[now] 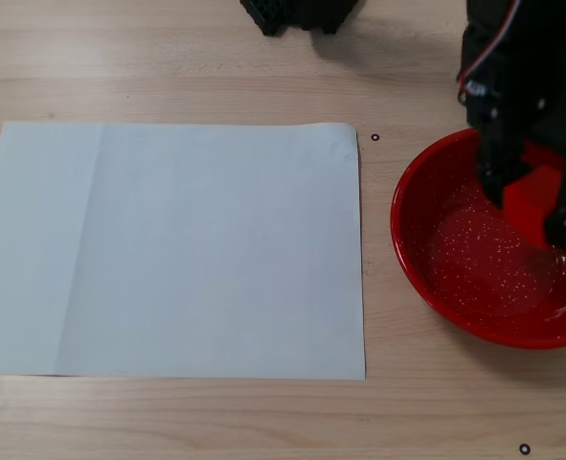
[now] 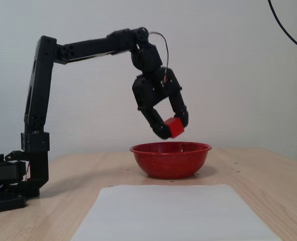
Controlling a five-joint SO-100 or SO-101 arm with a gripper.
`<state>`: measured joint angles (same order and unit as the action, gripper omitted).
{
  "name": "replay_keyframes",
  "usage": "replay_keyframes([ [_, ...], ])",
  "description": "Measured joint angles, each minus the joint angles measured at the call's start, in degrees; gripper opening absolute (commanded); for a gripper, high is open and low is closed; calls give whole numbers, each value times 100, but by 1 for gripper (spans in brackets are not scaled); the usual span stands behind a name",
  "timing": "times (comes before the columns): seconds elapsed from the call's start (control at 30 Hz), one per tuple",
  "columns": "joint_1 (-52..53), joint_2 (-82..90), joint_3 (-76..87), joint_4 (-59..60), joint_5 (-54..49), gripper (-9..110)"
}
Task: Grasp the red cube and put it in the red bowl.
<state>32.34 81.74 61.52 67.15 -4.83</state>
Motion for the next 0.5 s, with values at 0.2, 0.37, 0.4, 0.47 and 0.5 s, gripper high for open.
replay_keyframes([
  [0.2,-9,-26,44,-9,-35,24],
  [0.37,-9,-26,44,9,-114,15],
  [0.4,-9,-26,44,9,-114,15],
  [0.47,-9,-26,44,9,-158,12],
  [0.5,-9,-26,44,18,-167,12],
])
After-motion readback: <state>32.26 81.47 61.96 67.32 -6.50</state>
